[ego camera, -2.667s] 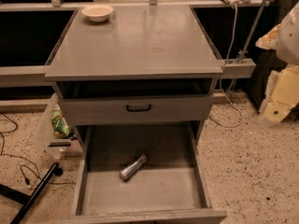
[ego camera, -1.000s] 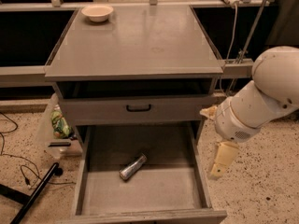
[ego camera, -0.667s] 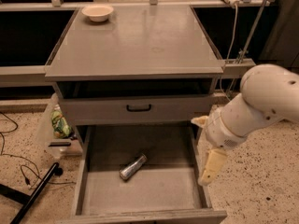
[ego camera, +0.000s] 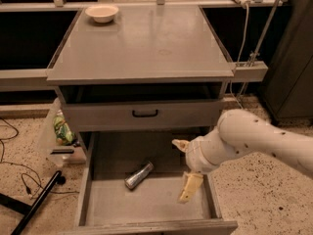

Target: Pick redbull can from middle drawer and place on counter

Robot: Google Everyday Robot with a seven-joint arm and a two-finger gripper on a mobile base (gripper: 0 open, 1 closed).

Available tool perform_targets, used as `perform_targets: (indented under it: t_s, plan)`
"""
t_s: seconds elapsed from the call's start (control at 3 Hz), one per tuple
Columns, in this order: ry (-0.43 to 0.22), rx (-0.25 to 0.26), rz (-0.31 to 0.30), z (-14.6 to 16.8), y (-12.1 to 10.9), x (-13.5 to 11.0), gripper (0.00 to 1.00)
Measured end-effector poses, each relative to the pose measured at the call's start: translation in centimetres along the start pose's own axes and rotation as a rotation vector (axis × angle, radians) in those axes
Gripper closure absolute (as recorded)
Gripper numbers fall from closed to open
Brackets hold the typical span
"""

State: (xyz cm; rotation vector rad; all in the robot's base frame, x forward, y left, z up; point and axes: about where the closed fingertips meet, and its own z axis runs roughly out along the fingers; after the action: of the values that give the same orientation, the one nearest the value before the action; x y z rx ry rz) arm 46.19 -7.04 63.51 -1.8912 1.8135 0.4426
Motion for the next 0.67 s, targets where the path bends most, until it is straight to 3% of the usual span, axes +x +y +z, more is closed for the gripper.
perform_targets:
  t_s: [0.33, 0.67]
  plan:
    - [-0.089, 0.023, -0.085, 1.94, -0.35, -1.69, 0.0]
    - [-0.089, 0.023, -0.085, 1.95, -0.35, -1.69, 0.0]
